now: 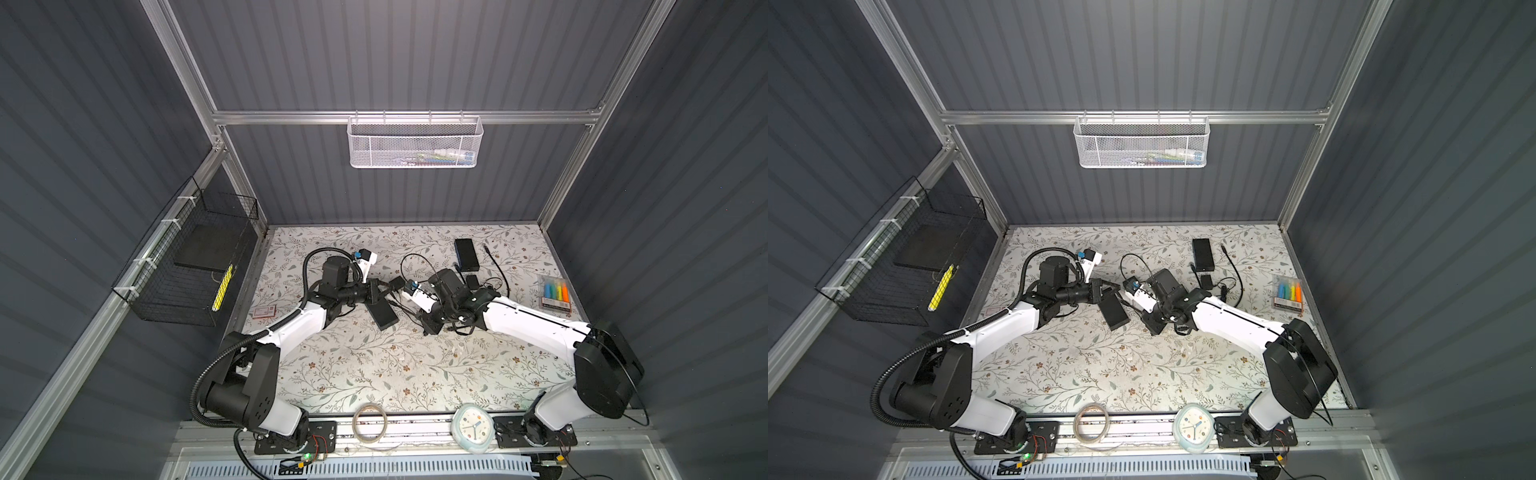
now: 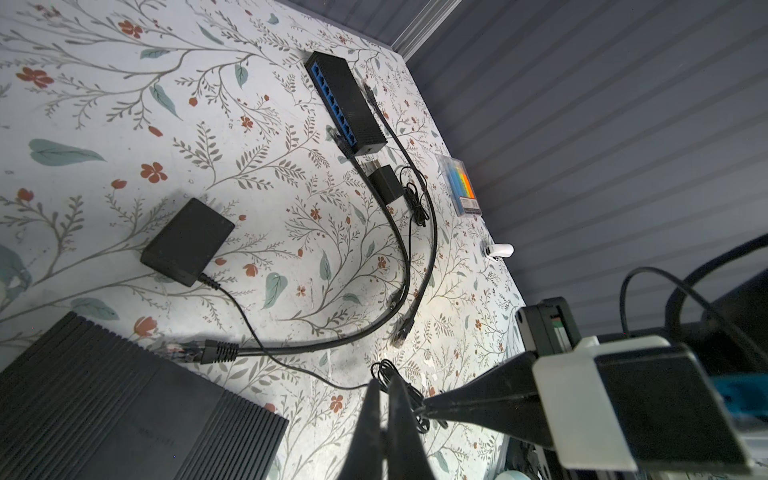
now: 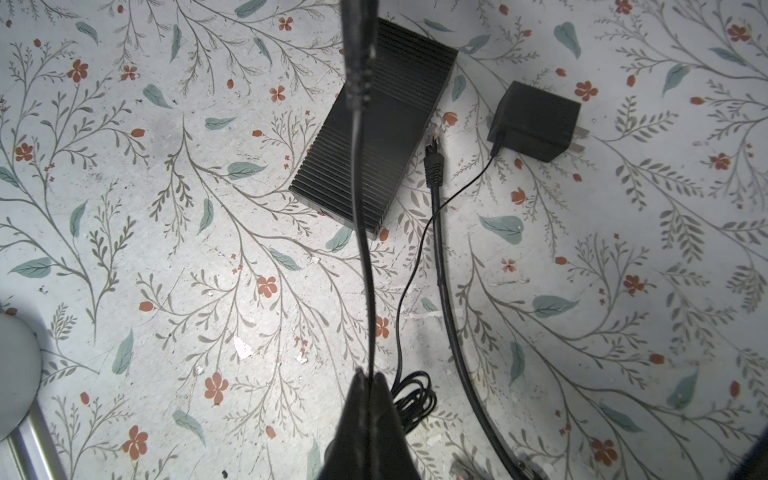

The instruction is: Insert the plug into the switch port

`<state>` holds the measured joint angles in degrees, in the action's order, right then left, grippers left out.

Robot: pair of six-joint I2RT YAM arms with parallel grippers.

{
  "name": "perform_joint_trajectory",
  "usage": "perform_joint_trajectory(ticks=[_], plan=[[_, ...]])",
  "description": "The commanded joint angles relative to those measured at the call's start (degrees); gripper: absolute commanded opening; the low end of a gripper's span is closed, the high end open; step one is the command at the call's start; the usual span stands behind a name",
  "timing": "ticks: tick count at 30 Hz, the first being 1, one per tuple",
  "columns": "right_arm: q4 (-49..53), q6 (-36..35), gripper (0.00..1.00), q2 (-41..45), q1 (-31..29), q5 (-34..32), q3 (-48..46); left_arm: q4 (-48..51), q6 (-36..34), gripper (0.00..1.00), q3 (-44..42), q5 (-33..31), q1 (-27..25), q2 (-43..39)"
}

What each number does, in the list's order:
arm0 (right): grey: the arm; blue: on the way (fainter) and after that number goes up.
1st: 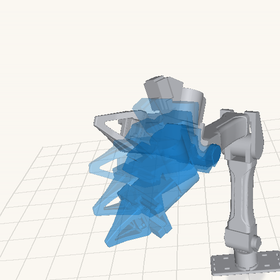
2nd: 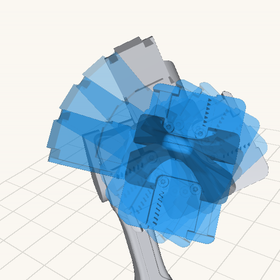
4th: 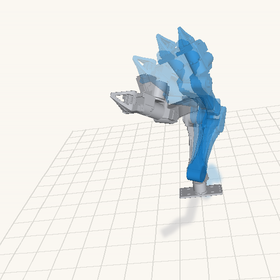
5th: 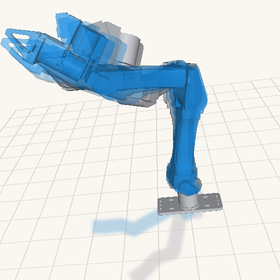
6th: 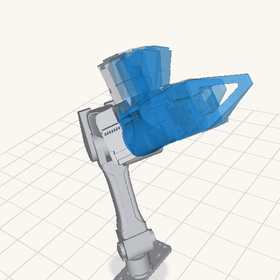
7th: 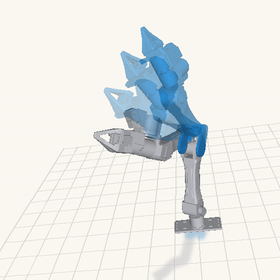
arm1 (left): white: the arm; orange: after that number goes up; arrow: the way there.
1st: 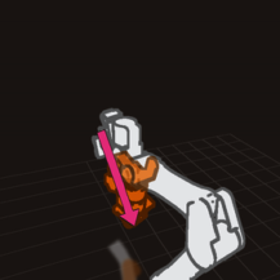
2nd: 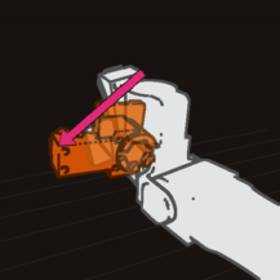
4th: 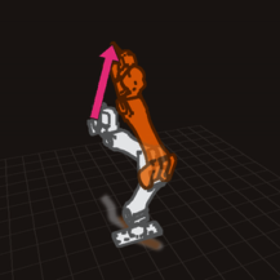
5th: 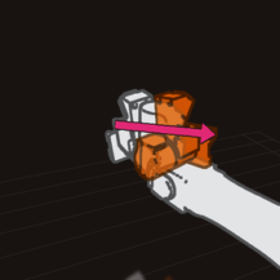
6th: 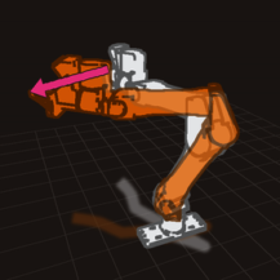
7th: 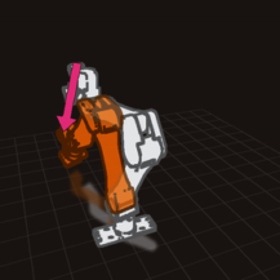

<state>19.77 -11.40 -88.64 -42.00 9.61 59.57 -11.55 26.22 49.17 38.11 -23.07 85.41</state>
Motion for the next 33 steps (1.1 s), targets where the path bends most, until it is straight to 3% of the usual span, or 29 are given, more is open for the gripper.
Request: perform_joint_trajectory(ticks=[1, 4, 10, 18, 33], plan=[[0.08, 1.24, 0.06, -0.83, -0.33, -1.34, 1.16, -0.67, -0.47, 0.0, 0.5, 0.8, 0.04, -1.3], [0.78, 1.13, 0.23, -0.44, -0.25, -2.16, 1.25, -0.36, -0.74, 0.0, 0.71, 0.9, 0.04, -1.22], [0.62, -0.57, 0.35, 1.78, -0.19, -3.77, 0.9, -0.4, -0.95, 0.0, 0.73, 1.03, 0.04, -1.21], [-8.53, -1.19, 0.33, 0.8, -0.56, 1.71, 4.18, -0.8, -0.86, 0.0, 1.01, 3.78, 0.04, -1.27], [-10.37, -1.65, 0.29, -6.54, -1.73, 4.37, 10.58, 0.06, -1.59, 0.0, -0.15, 5.53, 0.04, -2.96]])
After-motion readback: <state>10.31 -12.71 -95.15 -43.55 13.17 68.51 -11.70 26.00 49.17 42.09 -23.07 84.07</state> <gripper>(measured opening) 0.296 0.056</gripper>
